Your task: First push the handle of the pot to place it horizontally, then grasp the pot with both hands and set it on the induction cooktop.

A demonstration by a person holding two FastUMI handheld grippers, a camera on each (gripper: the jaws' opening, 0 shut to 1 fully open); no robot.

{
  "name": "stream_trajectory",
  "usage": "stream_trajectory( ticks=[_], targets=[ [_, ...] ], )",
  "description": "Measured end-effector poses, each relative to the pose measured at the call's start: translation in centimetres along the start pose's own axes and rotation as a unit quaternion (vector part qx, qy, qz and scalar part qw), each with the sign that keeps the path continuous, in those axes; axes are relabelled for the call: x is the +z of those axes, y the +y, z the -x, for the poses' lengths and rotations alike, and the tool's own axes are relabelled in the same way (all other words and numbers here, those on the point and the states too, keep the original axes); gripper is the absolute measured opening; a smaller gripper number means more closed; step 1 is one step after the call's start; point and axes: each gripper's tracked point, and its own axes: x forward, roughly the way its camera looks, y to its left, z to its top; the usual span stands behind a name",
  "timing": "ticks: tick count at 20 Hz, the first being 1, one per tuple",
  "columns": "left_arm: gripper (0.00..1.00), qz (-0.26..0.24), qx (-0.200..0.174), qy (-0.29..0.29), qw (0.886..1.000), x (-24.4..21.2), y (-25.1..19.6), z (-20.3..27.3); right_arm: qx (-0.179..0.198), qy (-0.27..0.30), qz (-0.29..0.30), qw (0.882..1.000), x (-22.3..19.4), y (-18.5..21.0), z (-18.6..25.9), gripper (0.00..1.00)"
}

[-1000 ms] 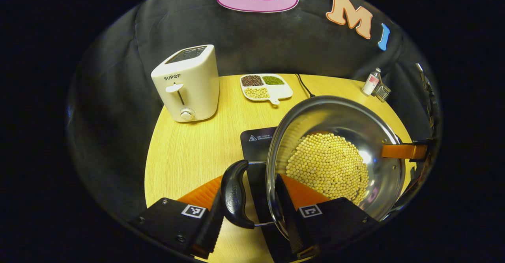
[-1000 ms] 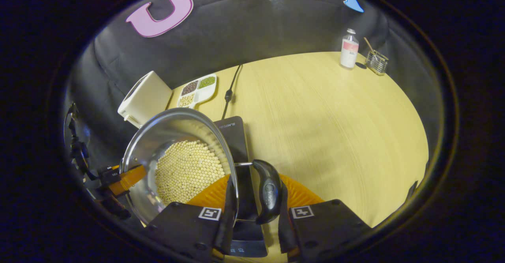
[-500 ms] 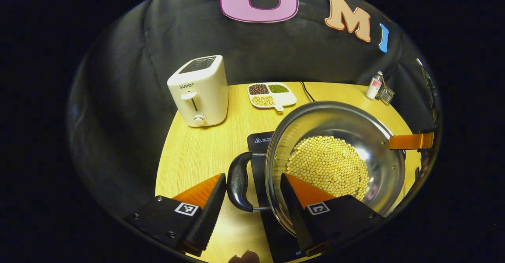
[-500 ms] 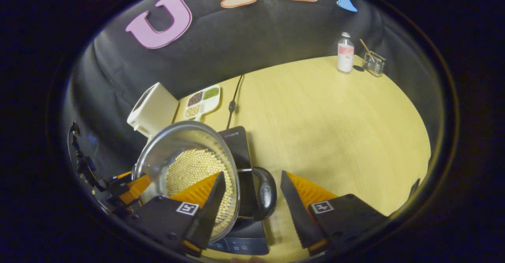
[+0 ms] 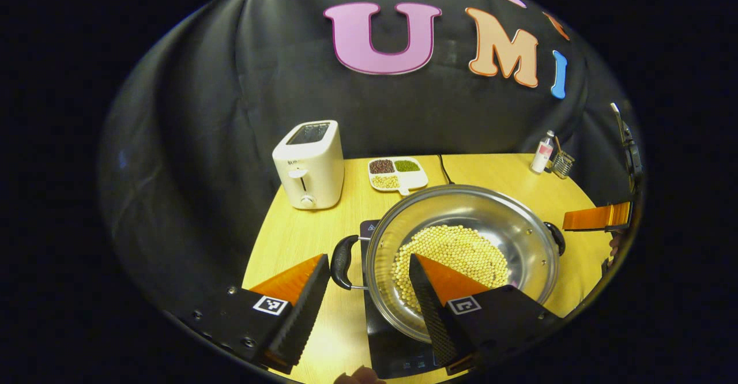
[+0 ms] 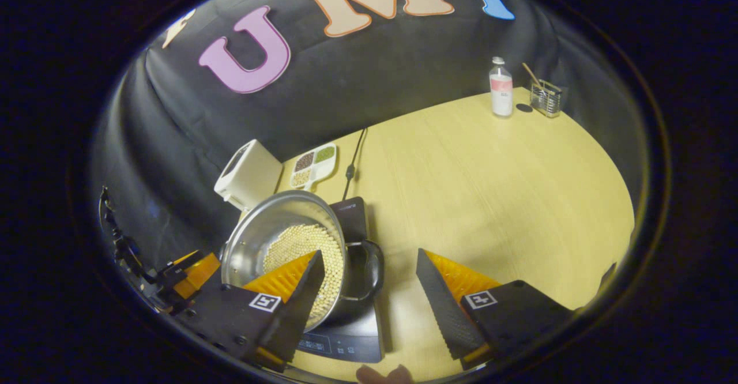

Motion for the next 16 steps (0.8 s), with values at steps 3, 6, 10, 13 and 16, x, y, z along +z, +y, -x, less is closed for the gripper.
stream_trajectory(
  ticks=[3, 6, 10, 13, 16],
  targets=[
    [0.85, -0.007, 0.013, -0.017, 1.000, 0.8, -2.5, 2.9, 0.032, -0.010, -0.005, 0.999, 0.5, -1.1, 3.1, 0.94],
    [0.85, -0.006, 0.012, -0.036, 0.999, 1.5, -6.5, 6.2, 0.052, -0.033, 0.002, 0.998, 1.0, -3.5, 7.1, 0.94],
    [0.85, 0.012, 0.022, -0.065, 0.998, 1.5, -11.9, 11.5, 0.083, -0.078, 0.023, 0.993, 1.2, -6.3, 11.9, 0.93],
    [0.85, 0.022, 0.031, -0.088, 0.995, 1.4, -14.5, 16.1, 0.104, -0.119, 0.041, 0.987, 1.3, -7.4, 15.4, 0.98],
    [0.89, 0.015, 0.039, -0.123, 0.992, 2.5, -15.6, 20.1, 0.112, -0.171, 0.057, 0.977, 2.4, -8.2, 18.9, 0.92]
  ],
)
